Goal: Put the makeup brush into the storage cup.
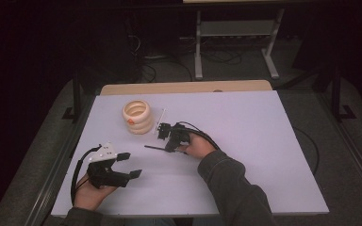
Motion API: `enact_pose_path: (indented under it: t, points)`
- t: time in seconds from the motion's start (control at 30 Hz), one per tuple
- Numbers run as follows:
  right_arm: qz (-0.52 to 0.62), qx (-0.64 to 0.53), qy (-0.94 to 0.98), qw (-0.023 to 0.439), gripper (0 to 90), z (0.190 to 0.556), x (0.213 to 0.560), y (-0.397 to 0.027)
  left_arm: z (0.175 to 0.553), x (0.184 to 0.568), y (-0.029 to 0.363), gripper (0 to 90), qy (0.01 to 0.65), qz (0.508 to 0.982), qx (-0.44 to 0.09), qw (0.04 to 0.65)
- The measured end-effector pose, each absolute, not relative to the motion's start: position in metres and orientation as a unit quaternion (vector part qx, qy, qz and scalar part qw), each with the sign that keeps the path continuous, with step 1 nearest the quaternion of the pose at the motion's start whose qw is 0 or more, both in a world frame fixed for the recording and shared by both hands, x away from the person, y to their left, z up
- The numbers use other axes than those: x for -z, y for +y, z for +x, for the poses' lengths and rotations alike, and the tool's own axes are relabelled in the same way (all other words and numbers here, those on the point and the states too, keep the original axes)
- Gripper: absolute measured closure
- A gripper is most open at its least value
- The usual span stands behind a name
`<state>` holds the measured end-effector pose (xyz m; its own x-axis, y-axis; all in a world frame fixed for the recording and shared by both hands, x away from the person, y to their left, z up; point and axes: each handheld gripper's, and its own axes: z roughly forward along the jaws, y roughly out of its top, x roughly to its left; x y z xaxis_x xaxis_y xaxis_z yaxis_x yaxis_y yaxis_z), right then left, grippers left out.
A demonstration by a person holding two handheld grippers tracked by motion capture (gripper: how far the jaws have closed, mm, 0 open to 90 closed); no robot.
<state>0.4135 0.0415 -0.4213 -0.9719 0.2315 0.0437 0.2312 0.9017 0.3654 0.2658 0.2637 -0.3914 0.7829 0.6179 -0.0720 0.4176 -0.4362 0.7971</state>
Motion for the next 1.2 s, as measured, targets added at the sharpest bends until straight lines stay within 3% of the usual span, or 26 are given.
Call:
enact_pose_path:
  t: [0.7,1.2]
  points:
    - [0.103,-0.21,0.972,-0.007,85.1,0.408,0.406,0.032,0.266,0.389,0.264,23.1,0.303,0.842,-0.121,0.429]
    - [0.077,-0.239,0.968,0.0,85.0,0.384,0.379,0.01,0.263,0.387,0.257,24.7,0.29,0.847,-0.117,0.43]
